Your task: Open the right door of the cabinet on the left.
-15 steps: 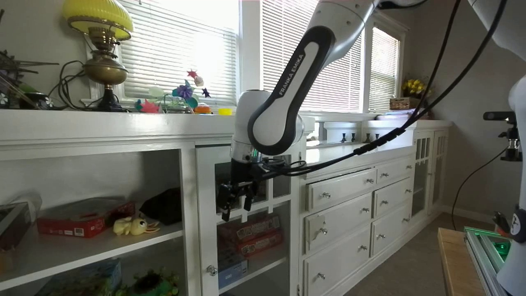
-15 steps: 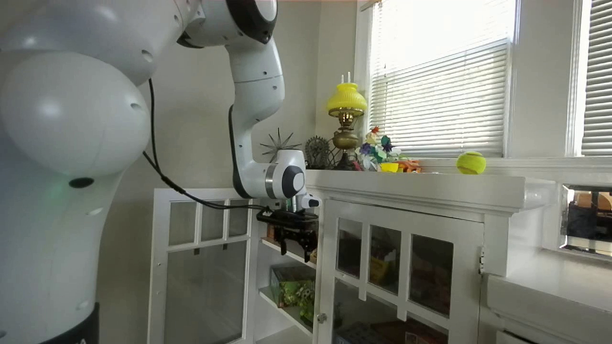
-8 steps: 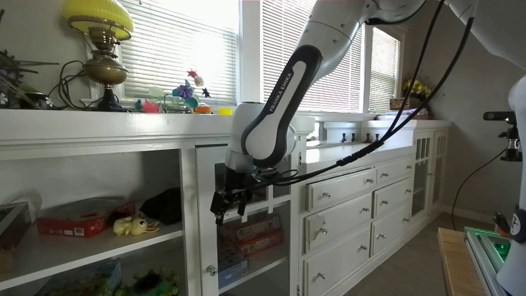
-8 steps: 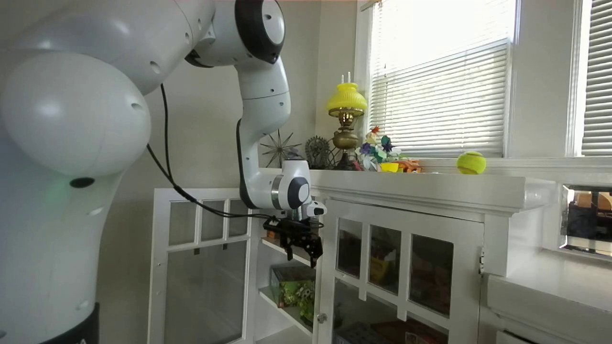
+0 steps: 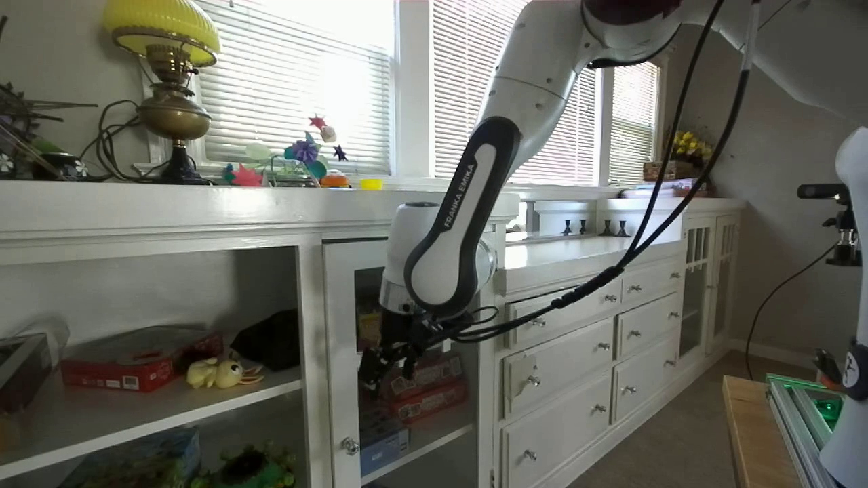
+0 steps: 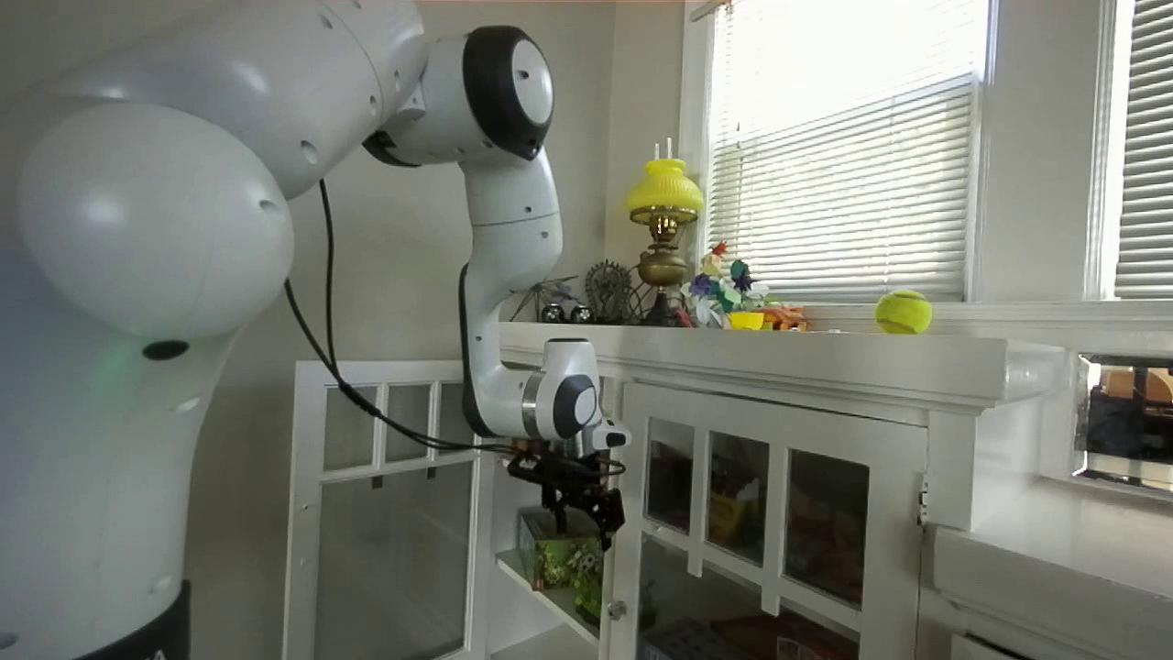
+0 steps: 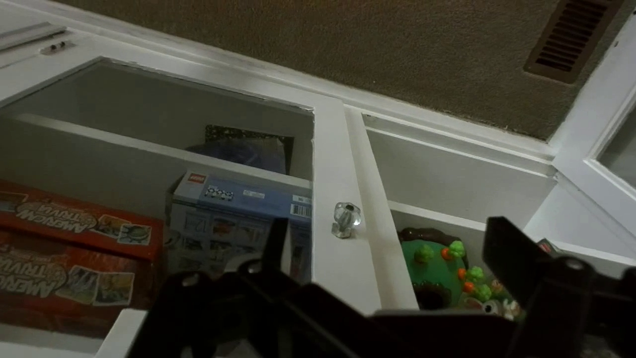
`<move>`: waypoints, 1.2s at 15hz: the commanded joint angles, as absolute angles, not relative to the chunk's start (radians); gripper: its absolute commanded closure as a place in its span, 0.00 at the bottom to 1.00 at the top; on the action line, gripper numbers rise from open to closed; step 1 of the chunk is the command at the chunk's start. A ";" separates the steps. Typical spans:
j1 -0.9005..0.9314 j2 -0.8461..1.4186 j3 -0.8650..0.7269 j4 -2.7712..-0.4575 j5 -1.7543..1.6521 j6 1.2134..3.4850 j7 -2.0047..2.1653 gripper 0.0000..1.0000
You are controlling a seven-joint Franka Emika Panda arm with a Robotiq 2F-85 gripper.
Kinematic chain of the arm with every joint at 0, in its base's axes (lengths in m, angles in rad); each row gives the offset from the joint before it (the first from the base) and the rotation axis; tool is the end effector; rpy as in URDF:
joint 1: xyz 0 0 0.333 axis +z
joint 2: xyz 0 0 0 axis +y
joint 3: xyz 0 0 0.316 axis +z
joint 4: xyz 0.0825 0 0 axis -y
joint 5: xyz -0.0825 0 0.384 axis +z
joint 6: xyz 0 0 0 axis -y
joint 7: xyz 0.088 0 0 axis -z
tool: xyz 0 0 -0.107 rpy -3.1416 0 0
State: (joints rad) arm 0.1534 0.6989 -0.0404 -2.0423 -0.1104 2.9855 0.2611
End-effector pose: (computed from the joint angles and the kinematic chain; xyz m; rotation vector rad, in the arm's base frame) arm 0.5983 0.0758 0.1178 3.1081 -0.0443 0.3894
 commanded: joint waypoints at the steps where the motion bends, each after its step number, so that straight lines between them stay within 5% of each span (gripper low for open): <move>1: 0.221 0.846 -0.102 -1.920 -0.062 3.052 0.279 0.00; 18: 0.222 1.216 -0.107 -1.468 0.062 3.027 0.286 0.00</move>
